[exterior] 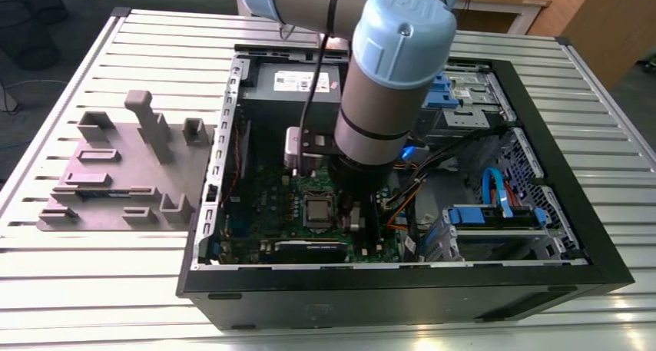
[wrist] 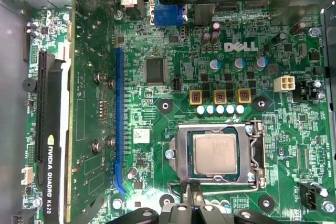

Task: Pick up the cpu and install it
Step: 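Install the first cpu locking lever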

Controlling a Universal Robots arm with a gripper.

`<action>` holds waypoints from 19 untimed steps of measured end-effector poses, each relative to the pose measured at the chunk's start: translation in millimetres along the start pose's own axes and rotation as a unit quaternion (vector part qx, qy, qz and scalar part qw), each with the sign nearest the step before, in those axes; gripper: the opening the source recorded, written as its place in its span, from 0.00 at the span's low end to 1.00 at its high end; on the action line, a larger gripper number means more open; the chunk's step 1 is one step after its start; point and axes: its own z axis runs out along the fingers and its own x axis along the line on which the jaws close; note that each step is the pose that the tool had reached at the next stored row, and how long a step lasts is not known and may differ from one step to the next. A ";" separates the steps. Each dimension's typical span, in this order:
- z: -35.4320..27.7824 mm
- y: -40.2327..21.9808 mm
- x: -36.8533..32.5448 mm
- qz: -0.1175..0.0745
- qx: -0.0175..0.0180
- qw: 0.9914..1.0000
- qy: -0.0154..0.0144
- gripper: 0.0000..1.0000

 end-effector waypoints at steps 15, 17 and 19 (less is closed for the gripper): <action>-5.2 -1.8 0.1 -0.001 0.000 1.000 -0.001 0.10; -8.0 -1.6 0.2 -0.001 0.000 1.000 -0.001 0.10; -11.2 -1.4 0.4 -0.001 0.000 1.000 -0.001 0.10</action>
